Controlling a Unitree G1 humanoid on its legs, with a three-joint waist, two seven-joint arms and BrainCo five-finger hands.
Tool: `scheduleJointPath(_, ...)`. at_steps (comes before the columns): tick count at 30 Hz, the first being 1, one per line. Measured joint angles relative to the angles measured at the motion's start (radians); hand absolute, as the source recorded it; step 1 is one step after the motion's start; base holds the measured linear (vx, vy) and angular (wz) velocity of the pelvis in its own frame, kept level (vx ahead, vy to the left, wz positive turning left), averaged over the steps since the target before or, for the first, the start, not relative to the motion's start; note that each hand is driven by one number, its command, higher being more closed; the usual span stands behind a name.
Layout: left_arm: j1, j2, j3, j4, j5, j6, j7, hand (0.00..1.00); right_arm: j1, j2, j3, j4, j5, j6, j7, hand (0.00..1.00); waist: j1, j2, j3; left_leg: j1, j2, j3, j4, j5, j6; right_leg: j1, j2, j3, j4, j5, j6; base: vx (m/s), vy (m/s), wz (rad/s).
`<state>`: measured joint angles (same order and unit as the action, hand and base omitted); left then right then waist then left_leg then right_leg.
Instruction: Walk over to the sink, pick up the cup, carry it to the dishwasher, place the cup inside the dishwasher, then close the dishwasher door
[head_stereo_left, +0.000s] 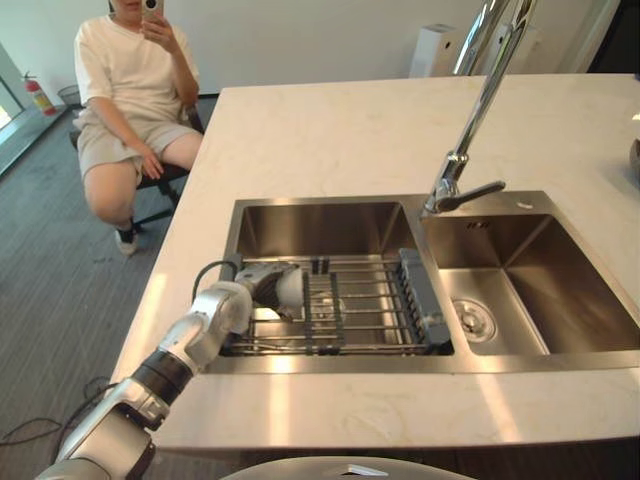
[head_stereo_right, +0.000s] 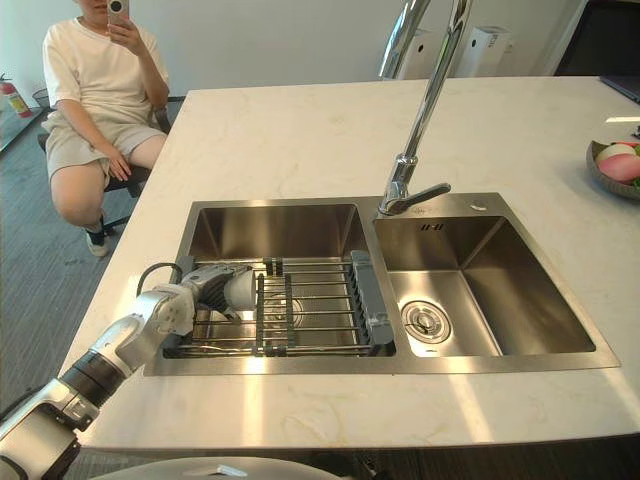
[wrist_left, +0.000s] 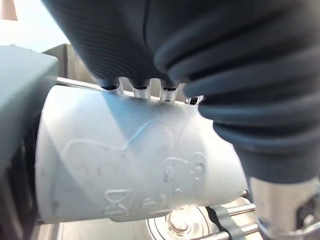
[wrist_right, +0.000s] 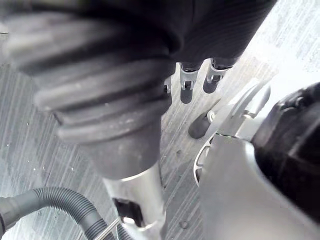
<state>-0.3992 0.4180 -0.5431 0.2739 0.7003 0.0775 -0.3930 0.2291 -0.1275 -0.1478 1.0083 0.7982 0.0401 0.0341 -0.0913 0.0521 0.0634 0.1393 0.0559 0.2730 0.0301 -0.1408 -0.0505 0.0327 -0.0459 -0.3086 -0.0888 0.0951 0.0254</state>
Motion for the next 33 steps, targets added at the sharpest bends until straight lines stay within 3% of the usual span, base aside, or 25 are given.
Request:
scheduleJointPath(6,-0.025,0.039,-0.008,-0.034,-0.002,0.065,-0.063,0.0,-0.007,-0.002,0.002,0.034,-0.001,-0.001,0.0,0.0,-0.025,0.002,0.001,-0.025,-0.006,0.003,0.002,0.001,-0.001,-0.026,-0.002,0.015,0.003,0.006,0.001,-0.04,0.005,-0.05)
scheduleJointPath(11,-0.034,0.055,-0.017,-0.034,0.011,0.085,-0.056,0.0,-0.008,-0.003,0.002,0.046,-0.001,-0.005,0.005,0.0,-0.039,0.005,0.003,-0.032,-0.007,0.003,0.006,0.004,0.0,-0.034,-0.003,0.019,0.006,0.01,-0.001,-0.01,0.0,-0.02)
scheduleJointPath(13,-0.033,0.07,-0.037,-0.021,0.012,0.073,-0.004,0.0,-0.009,-0.004,0.001,0.054,-0.001,-0.015,0.009,0.0,-0.044,0.01,0.007,-0.032,-0.007,0.003,0.005,0.004,0.0,-0.033,-0.003,0.02,0.006,0.01,-0.001,0.0,0.0,0.0)
scheduleJointPath(16,-0.013,0.072,-0.048,0.013,0.01,0.012,0.12,0.0,-0.009,-0.01,0.002,0.064,0.001,-0.016,0.011,0.0,-0.041,0.021,0.018,-0.032,-0.008,0.003,0.004,0.004,0.0,-0.031,-0.003,0.02,0.006,0.01,-0.001,0.0,0.0,0.0)
scheduleJointPath(21,0.007,0.057,-0.046,0.055,0.01,-0.051,0.224,0.0,-0.013,-0.01,0.024,0.067,0.005,-0.015,0.011,0.0,-0.029,0.02,0.019,-0.029,-0.007,0.003,0.0,0.003,0.0,-0.029,-0.002,0.019,0.006,0.009,-0.001,0.0,0.0,0.0)
scheduleJointPath(27,0.011,0.058,-0.047,0.083,-0.003,-0.092,0.227,0.0,-0.025,-0.01,0.027,0.07,0.021,-0.014,0.008,0.0,-0.036,0.016,0.023,-0.011,-0.009,0.003,-0.007,0.001,0.001,-0.016,-0.002,0.02,0.006,0.008,-0.001,0.0,0.0,0.0)
scheduleJointPath(30,0.008,0.084,-0.048,0.061,-0.099,-0.07,0.185,0.0,-0.03,-0.01,0.027,0.07,0.019,-0.012,0.007,0.0,-0.048,0.016,0.023,-0.014,-0.01,0.003,-0.003,0.001,0.001,-0.017,-0.002,0.023,0.007,0.009,0.0,0.0,0.0,0.0)
scheduleJointPath(33,0.01,0.097,-0.061,0.064,-0.129,-0.055,0.225,0.0,-0.03,-0.015,0.026,0.071,0.019,-0.006,0.007,0.0,-0.051,0.017,0.025,-0.016,-0.01,0.005,0.003,-0.002,0.001,-0.02,-0.001,0.029,0.007,0.01,0.001,0.0,0.001,-0.05)
